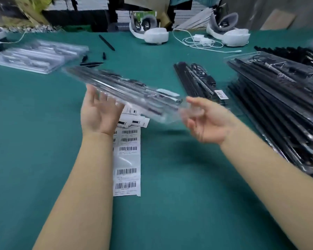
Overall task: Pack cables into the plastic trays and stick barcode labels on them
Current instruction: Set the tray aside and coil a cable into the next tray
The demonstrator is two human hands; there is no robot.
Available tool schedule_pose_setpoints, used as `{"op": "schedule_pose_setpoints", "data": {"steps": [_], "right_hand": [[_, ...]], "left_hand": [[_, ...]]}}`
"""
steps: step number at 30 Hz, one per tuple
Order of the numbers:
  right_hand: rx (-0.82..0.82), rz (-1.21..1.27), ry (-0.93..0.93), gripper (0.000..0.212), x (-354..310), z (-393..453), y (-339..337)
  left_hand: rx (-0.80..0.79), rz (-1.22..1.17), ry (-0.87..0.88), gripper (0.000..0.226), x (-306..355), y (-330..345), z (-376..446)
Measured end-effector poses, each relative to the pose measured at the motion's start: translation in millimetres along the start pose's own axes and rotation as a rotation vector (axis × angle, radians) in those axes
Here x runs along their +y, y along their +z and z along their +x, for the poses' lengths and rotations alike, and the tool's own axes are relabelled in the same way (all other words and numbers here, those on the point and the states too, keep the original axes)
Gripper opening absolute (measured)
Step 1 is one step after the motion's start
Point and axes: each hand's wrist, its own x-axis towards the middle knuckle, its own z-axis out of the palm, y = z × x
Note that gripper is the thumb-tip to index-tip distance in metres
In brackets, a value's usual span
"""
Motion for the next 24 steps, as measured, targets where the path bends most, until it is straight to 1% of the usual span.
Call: {"op": "schedule_pose_setpoints", "data": {"steps": [1, 2, 3, 5, 7, 9, 11, 13, 14, 16, 19, 21, 22, 23, 24], "right_hand": [[-0.087, 0.012, 0.052, 0.014, 9.3, -6.6, 0.1], [-0.140, -0.018, 0.077, 0.020, 19.3, -13.1, 1.4], [-0.156, -0.075, 0.068, 0.023, 27.7, -15.5, 0.3], [-0.143, -0.168, -0.026, 0.026, 40.6, -17.1, -0.9], [-0.121, -0.157, -0.162, 0.027, 45.1, -15.7, -2.6], [-0.085, -0.099, -0.273, 0.021, 42.4, -11.7, -7.3], [-0.005, -0.041, -0.351, 0.009, 33.7, -8.2, -14.7], [0.094, -0.047, -0.398, 0.008, 22.8, -5.3, -27.2], [0.130, -0.072, -0.414, 0.009, 17.3, -6.1, -32.9], [0.186, -0.075, -0.469, 0.009, 8.7, -7.5, -44.1], [0.265, 0.053, -0.625, 0.036, 0.0, -7.2, -54.2], [0.361, 0.096, -0.729, 0.047, -2.9, -4.1, -60.6], [0.436, 0.042, -0.770, 0.051, -3.2, -2.0, -64.6], [0.553, -0.098, -0.800, 0.053, -2.7, 1.1, -69.5], [0.705, -0.317, -0.816, 0.053, -1.4, 4.6, -74.0]], "left_hand": [[-0.014, 0.013, -0.036, 0.038, -1.1, 1.8, 0.7], [-0.010, 0.062, -0.072, 0.040, -3.5, 4.1, -0.8], [0.004, 0.137, -0.098, 0.044, -7.1, 5.1, -2.0], [0.002, 0.319, -0.111, 0.052, -14.3, 10.7, -5.2], [-0.001, 0.519, -0.104, 0.044, -21.3, 17.6, -6.7], [-0.020, 0.710, -0.160, 0.034, -27.5, 23.1, -6.7], [-0.086, 0.852, -0.280, 0.029, -36.8, 27.4, -8.3], [-0.145, 0.938, -0.342, 0.022, -55.2, 31.6, -12.7], [-0.137, 0.948, -0.343, 0.016, -66.3, 33.7, -14.4], [-0.069, 0.909, -0.343, 0.007, -87.4, 41.3, -13.4], [0.036, 0.857, -0.337, 0.009, -109.5, 57.3, 3.0], [0.055, 0.867, -0.322, 0.010, -120.2, 67.6, 12.8], [0.059, 0.884, -0.306, 0.010, -125.7, 71.9, 16.1], [0.066, 0.910, -0.292, 0.010, -131.6, 75.4, 18.4], [0.078, 0.935, -0.280, 0.009, -137.5, 78.0, 20.1]]}}
